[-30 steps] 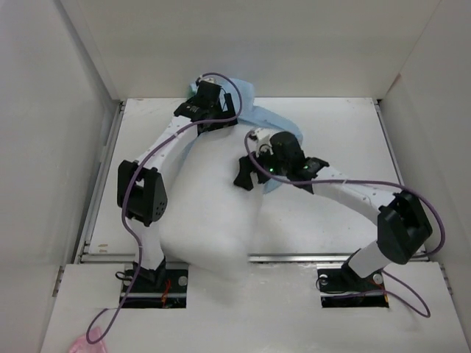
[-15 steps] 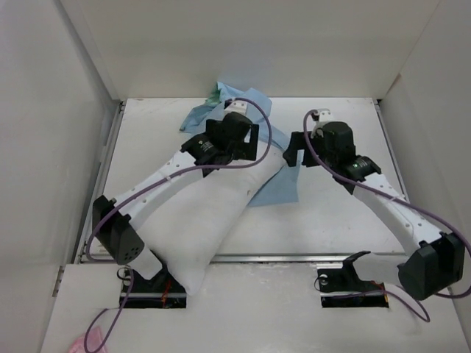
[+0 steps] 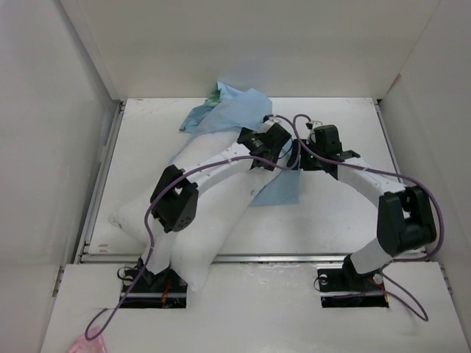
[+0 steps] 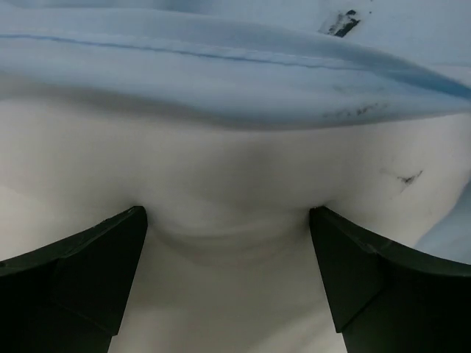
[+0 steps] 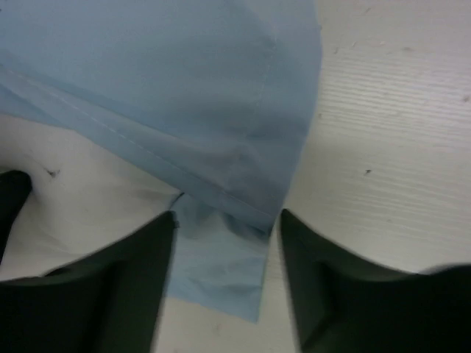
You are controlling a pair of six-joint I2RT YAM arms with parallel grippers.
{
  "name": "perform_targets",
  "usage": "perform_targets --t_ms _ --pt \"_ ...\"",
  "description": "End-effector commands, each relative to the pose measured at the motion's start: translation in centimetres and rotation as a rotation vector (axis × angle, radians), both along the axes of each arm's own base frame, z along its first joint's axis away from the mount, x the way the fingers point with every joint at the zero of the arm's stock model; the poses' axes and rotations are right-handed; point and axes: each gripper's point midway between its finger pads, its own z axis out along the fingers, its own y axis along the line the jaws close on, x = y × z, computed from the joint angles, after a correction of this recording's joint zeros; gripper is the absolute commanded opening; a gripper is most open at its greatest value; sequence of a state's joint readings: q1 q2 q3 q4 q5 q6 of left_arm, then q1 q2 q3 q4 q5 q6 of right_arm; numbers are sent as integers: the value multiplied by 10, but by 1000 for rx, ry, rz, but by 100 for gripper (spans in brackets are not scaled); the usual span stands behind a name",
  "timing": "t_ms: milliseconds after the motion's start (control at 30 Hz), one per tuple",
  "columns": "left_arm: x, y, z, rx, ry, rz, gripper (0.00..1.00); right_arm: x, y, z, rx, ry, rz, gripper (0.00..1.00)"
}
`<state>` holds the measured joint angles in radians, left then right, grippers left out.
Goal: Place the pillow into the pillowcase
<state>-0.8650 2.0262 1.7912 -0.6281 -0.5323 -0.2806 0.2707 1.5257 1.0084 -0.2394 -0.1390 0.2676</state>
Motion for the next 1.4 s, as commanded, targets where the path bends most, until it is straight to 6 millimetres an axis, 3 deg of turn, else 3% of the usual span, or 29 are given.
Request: perform_targets --t_ms 0,33,67,133,200,267,300,400,433,500,533,600,667,700,733,833,867,967,1000,1033,1100,1133,1167,1200,1233,1267,1300,1333,1367 --pt "12 0 -14 71 11 -1 88 28 28 29 115 -118 82 55" --pt "19 4 -21 71 26 12 56 31 34 32 138 -125 109 39" --pt "29 2 -17 39 6 49 1 37 37 37 150 -151 118 24" --pt "46 19 -9 30 -49 150 0 40 41 46 170 -173 125 0" --pt "54 28 9 -16 -100 188 0 38 44 65 190 -211 144 0" --pt "67 38 57 -147 -213 249 0 27 48 81 222 -232 185 0" --pt "73 48 76 -170 -275 301 0 17 45 104 225 -286 194 0" --pt "94 66 113 -289 -379 410 0 -26 61 120 207 -292 263 0" --pt "101 69 132 -332 -419 450 0 -45 64 147 211 -357 301 0" --pt "113 73 123 -343 -405 513 0 -81 78 151 229 -343 379 0" --pt "119 70 141 -383 -437 527 0 -102 77 160 235 -356 414 0" --pt "126 63 131 -395 -425 549 0 -128 85 163 292 -336 482 0" --pt "128 52 123 -448 -395 541 0 -135 92 159 353 -328 509 0" --pt "130 51 125 -457 -402 541 0 -132 96 151 365 -317 511 0" --pt "130 50 114 -459 -389 556 0 -127 99 137 360 -296 509 0" --pt "126 33 91 -497 -331 525 0 -93 116 97 327 -225 497 0" --pt "122 34 75 -470 -300 521 0 -78 126 70 298 -189 496 0" --pt "113 17 64 -484 -255 480 0 -49 138 48 218 -194 481 0" --pt "108 11 58 -472 -236 454 0 -42 138 28 191 -147 463 0" --pt "107 12 58 -461 -235 445 0 -39 137 23 167 -137 457 0" --pt "88 12 48 -392 -186 405 0 -38 125 29 115 -145 419 8" --pt "83 13 48 -382 -168 377 1 -37 120 39 93 -178 413 12" --pt "73 20 64 -386 -171 358 27 -35 109 46 56 -209 371 23" --pt "67 26 70 -372 -181 335 44 -37 101 54 34 -233 351 34" --pt "50 35 47 -329 -126 303 64 -45 90 73 18 -265 333 46" --pt "41 40 49 -331 -118 284 84 -47 82 79 -7 -276 312 56" --pt "30 44 71 -366 -137 244 100 -44 72 89 -43 -305 273 72" --pt "22 49 71 -361 -125 224 100 -45 66 97 -58 -306 253 75" --pt "10 56 59 -337 -93 207 100 -45 61 105 -67 -320 235 79"
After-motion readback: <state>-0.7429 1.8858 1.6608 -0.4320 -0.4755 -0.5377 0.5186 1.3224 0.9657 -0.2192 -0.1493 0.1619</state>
